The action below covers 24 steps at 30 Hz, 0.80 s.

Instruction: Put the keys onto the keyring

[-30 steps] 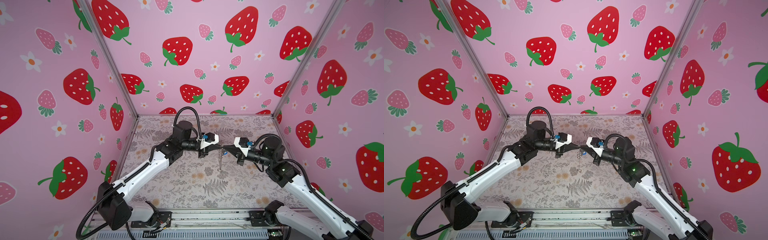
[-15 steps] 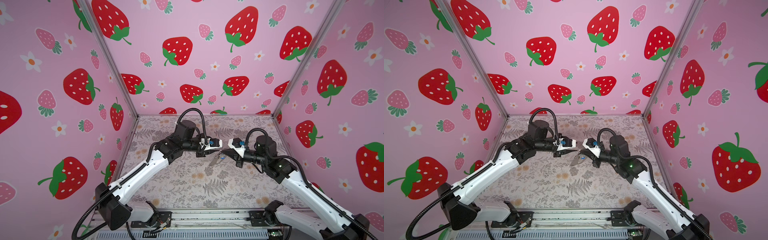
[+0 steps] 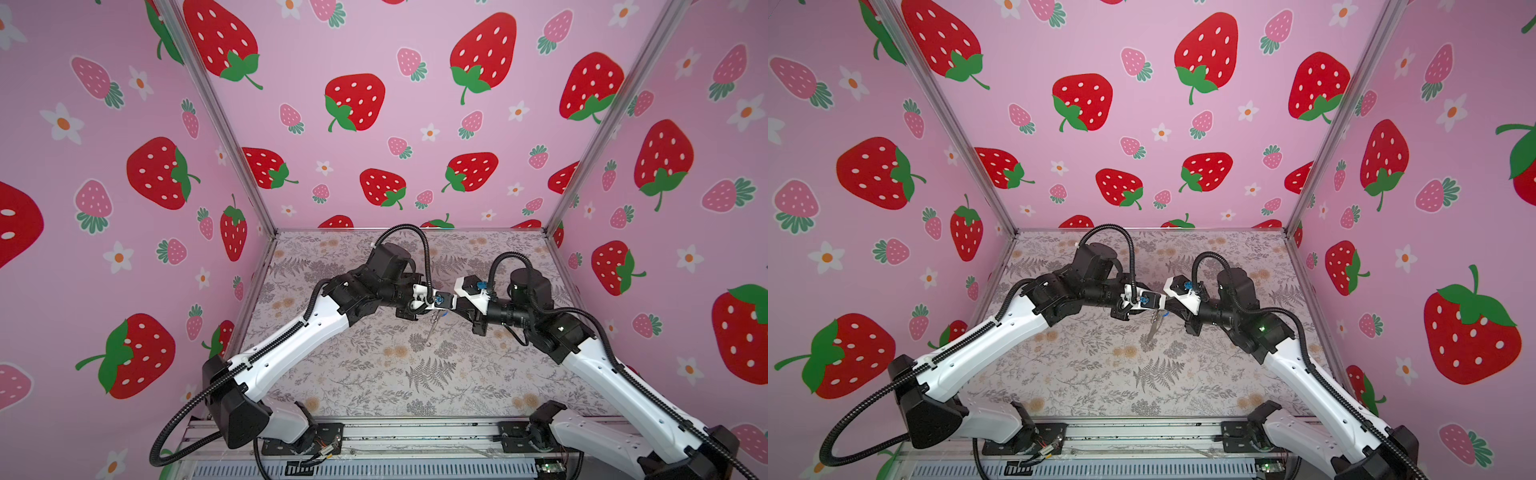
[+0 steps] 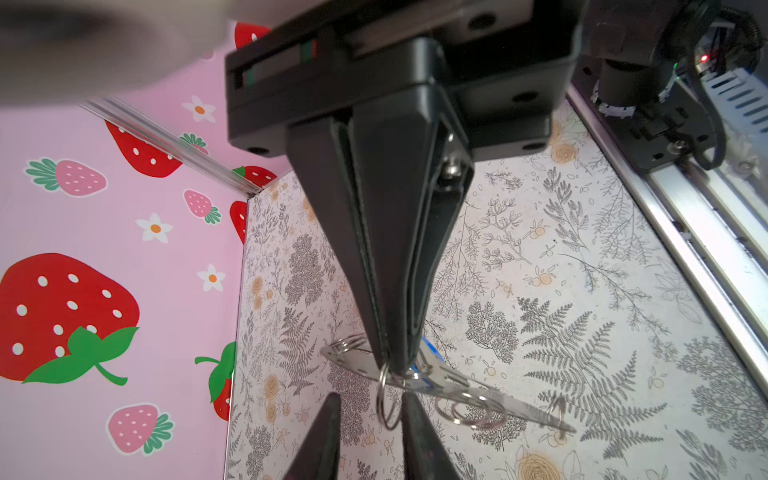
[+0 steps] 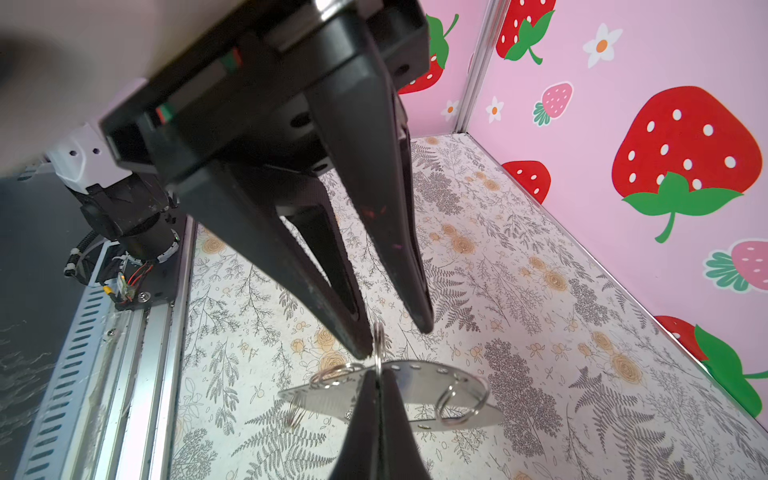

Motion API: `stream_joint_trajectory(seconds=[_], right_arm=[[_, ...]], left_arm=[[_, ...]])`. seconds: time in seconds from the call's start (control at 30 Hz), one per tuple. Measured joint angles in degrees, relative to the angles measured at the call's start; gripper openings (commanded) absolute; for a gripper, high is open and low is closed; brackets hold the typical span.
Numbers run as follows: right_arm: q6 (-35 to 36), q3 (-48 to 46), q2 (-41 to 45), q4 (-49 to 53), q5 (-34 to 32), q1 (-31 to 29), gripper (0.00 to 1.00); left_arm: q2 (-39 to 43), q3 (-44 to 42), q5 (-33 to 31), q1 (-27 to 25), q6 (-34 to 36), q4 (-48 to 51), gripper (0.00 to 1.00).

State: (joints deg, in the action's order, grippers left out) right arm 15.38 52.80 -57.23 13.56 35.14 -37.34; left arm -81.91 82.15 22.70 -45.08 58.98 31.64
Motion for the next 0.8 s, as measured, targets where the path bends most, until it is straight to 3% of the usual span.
stream_joint_trajectory(seconds=[0.2, 0.33, 0.57, 0.8], right_arm=[[0.0, 0.0, -0.2, -0.1, 0.3, 0.0, 0.00], [0.2, 0.0, -0.3, 0.0, 0.1, 0.0, 0.00], [1.3, -0.1, 0.2, -0.8, -2.3, 0.0, 0.29], [0.7, -2.3, 5.4, -4.2, -5.4, 0.0, 0.35]], left_arm=[[-0.3, 0.6, -0.2, -0.5, 0.9, 0.9, 0.14], [-0.8, 1.3, -0.1, -0.6, 1.1, 1.3, 0.00], [-1.1, 1.5, 2.4, 0.3, -1.7, 1.4, 0.00], [0.4, -4.9, 13.6, 6.7, -14.5, -10.1, 0.00]])
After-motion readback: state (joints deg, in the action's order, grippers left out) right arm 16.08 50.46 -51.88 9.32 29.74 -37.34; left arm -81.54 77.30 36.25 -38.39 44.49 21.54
